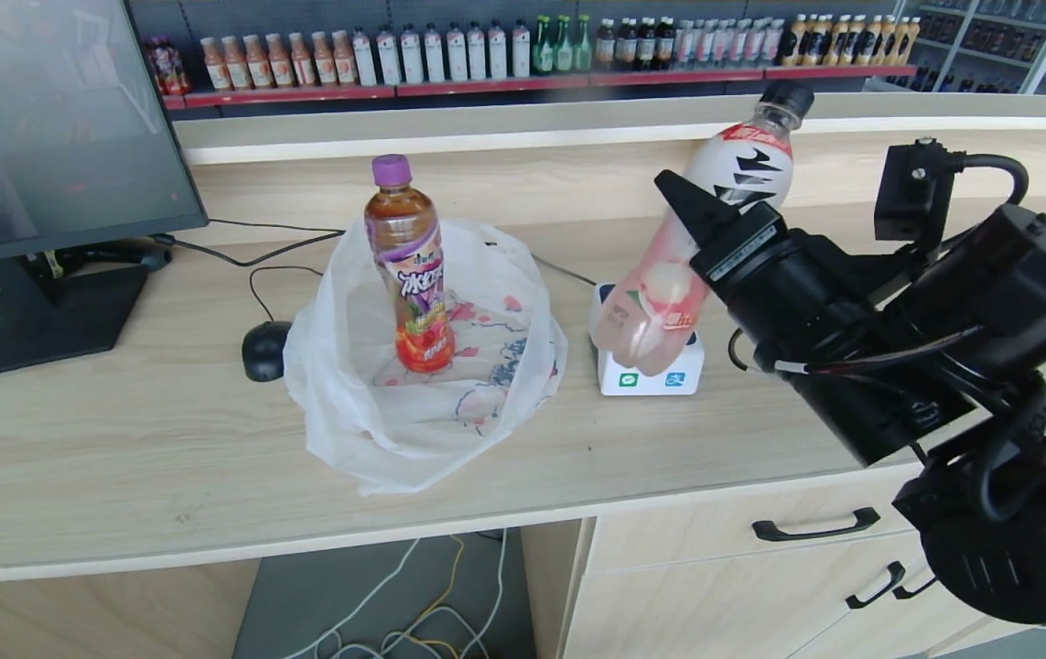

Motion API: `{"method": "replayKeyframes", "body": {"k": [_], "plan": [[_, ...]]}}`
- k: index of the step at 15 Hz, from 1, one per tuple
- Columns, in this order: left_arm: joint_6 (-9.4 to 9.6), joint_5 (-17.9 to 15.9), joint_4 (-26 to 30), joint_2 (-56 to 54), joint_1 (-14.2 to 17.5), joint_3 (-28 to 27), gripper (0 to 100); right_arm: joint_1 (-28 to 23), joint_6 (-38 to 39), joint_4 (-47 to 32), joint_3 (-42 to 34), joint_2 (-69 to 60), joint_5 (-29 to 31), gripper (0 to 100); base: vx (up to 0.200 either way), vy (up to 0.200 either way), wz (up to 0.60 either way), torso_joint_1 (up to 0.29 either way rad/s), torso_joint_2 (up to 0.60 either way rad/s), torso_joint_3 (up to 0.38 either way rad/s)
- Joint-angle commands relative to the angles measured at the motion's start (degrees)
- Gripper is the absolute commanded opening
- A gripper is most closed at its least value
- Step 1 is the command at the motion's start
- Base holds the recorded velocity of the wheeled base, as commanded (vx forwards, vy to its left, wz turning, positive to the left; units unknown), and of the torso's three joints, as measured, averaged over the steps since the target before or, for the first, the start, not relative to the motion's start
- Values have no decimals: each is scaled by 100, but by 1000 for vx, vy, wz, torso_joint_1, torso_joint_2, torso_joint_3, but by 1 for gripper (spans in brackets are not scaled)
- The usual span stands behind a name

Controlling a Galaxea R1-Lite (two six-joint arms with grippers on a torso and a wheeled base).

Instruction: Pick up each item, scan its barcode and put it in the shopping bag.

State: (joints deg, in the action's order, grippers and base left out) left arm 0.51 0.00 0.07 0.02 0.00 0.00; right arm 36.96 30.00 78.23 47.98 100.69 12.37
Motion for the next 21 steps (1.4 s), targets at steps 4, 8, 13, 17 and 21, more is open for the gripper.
{"method": "replayKeyframes", "body": {"k": [4, 8, 13, 17, 21], "plan": [[19, 0, 1, 6, 0, 0, 100, 109, -1770, 140, -870, -261, -148, 0, 0, 0, 0, 0, 0, 0], [19, 0, 1, -2, 0, 0, 100, 83, -3484, 711, -1247, -366, -279, 0, 0, 0, 0, 0, 0, 0], [2, 0, 1, -2, 0, 0, 100, -330, -3712, 887, -984, -252, -394, 0, 0, 0, 0, 0, 0, 0], [-7, 0, 1, -2, 0, 0, 100, -330, -3923, 949, -711, -120, -446, 0, 0, 0, 0, 0, 0, 0], [-16, 0, 1, -2, 0, 0, 100, -312, -3905, 984, -518, -24, -455, 0, 0, 150, 0, 1, -1, 2]]}}
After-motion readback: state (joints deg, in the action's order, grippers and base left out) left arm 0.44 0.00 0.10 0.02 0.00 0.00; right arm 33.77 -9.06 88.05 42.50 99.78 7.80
